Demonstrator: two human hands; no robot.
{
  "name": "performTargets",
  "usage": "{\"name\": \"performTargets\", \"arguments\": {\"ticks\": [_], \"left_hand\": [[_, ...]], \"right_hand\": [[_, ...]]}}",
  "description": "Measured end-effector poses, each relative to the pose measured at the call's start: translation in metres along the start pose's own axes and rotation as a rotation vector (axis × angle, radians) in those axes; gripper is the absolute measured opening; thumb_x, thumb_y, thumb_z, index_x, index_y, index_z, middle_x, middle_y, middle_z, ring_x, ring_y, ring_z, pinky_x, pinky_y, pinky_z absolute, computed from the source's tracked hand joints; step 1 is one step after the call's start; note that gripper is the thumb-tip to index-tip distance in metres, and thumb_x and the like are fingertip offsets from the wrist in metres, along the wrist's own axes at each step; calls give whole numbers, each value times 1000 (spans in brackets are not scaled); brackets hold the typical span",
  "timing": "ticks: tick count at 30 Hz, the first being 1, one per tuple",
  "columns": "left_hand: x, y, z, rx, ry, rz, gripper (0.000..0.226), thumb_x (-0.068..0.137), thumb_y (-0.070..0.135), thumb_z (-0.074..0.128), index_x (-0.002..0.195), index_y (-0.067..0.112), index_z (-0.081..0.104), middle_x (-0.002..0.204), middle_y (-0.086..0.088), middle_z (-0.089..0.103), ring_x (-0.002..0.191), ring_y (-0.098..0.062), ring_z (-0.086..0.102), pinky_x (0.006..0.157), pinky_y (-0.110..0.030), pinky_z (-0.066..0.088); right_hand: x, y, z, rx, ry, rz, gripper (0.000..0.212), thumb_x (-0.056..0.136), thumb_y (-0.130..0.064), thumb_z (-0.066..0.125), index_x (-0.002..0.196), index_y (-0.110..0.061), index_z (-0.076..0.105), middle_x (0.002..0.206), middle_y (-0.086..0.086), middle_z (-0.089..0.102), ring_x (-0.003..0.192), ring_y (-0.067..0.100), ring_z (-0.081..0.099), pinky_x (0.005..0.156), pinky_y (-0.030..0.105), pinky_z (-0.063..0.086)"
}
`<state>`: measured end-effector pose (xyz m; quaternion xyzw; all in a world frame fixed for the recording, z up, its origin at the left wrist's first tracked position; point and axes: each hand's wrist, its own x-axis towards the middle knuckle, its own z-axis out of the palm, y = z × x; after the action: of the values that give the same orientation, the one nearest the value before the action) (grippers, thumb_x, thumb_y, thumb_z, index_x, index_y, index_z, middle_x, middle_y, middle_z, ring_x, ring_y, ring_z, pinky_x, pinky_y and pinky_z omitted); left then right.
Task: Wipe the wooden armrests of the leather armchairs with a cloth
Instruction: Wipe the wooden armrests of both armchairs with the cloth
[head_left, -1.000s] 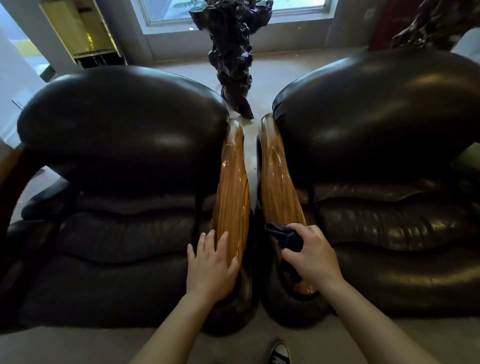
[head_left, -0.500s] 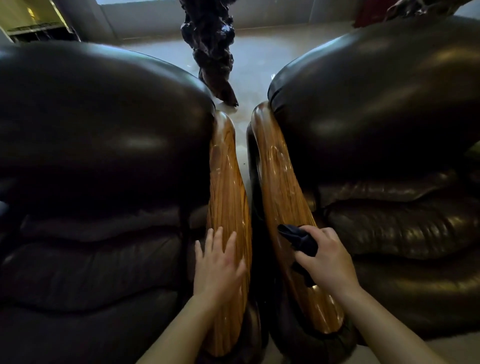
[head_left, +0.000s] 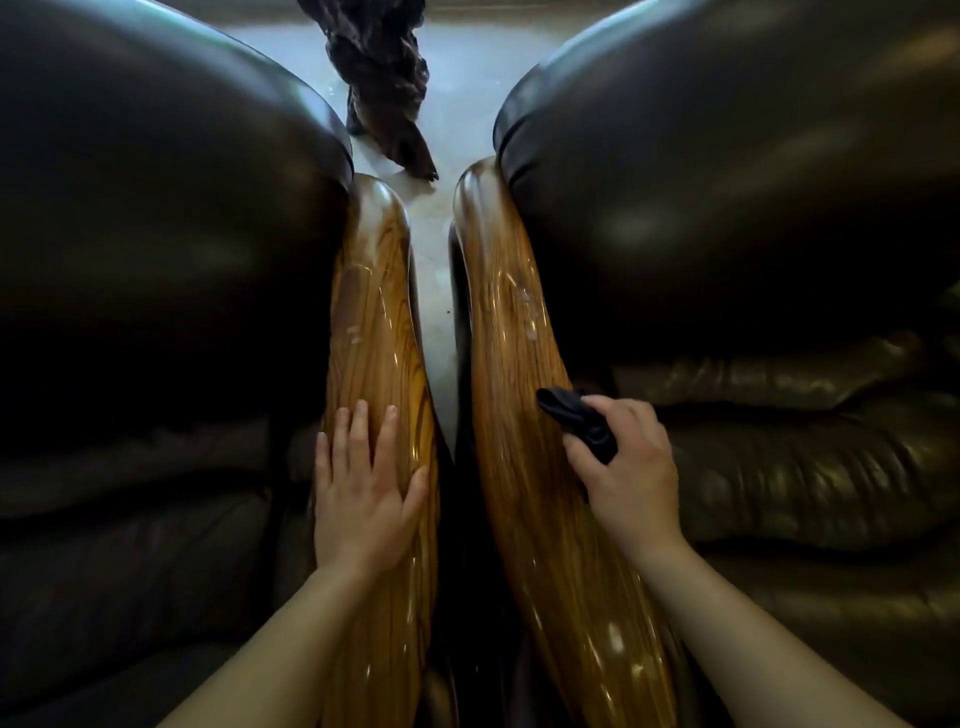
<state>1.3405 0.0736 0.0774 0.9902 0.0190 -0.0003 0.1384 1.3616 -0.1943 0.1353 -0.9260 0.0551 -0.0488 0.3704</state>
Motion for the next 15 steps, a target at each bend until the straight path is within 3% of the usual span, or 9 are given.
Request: {"name": "performTargets", "arguments": {"ticks": [3, 6, 12, 15], "left_hand": [[-1, -2, 4, -1, 38, -4, 72, 93, 55, 32, 155, 27, 8, 164, -7, 8, 150, -20, -4, 121, -49, 5], [-1, -2, 4, -19, 46, -5, 71, 93, 53, 32, 155, 29, 8, 164, -6, 9, 150, -19, -3, 121, -48, 4], [-2, -3, 2, -42, 42, -3, 69, 94, 51, 31, 155, 30, 7, 164, -5, 9, 150, -18, -2, 120, -50, 8], [-2, -3, 3, -57, 49, -2, 68, 94, 51, 31, 155, 31, 7, 164, -3, 9, 150, -17, -2, 120, -50, 9]], "right_hand": [[28, -9, 26, -86, -62, -73, 36, 90, -38, 64, 125, -28, 60, 137, -6, 51, 130, 19, 40, 102, 36, 40], [18, -5, 47, -209, -133, -166, 40, 94, -43, 58, 132, -30, 57, 152, -4, 43, 147, 23, 25, 117, 52, 26], [-60, 47, 48, -249, -137, -386, 33, 99, -44, 52, 130, -32, 57, 154, -6, 41, 146, 24, 29, 115, 54, 31], [-38, 44, 43, -302, -122, -360, 39, 96, -44, 55, 132, -29, 58, 147, 0, 48, 138, 28, 39, 107, 54, 39]]}}
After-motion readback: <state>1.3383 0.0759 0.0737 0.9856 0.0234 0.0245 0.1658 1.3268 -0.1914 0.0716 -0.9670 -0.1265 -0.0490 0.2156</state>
